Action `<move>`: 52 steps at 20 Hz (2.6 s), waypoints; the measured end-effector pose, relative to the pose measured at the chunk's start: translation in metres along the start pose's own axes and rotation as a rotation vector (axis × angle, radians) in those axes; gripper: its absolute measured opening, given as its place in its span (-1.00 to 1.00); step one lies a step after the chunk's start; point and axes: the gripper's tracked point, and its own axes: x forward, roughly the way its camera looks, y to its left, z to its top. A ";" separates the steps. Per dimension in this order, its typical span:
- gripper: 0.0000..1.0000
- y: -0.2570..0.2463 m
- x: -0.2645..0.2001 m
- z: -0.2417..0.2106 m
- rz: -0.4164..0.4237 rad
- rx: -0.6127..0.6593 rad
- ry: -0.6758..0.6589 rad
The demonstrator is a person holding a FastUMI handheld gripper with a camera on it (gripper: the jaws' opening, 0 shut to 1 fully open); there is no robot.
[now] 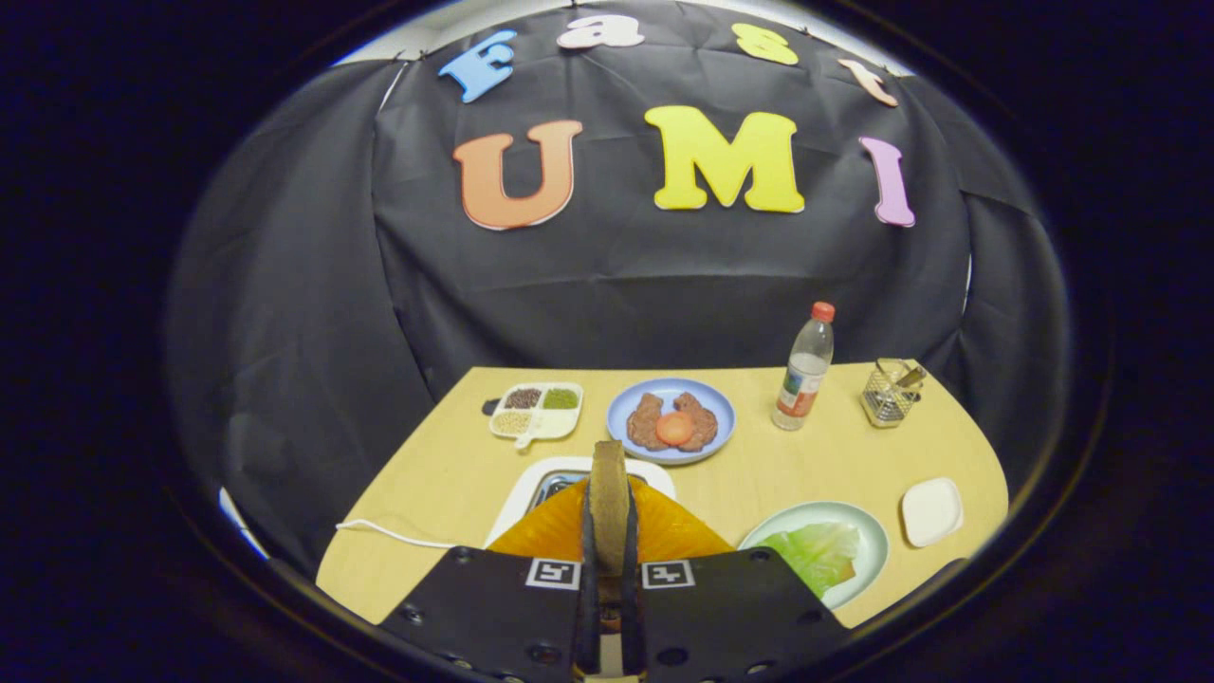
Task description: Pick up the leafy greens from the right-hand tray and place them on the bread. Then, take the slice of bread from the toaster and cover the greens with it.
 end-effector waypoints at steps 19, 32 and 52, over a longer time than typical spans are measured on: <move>-0.83 -0.142 -0.040 0.010 -0.006 0.079 -0.059; -0.83 -0.165 0.018 -0.088 -0.019 0.121 0.069; 0.33 -0.243 0.021 -0.087 -0.115 0.125 0.044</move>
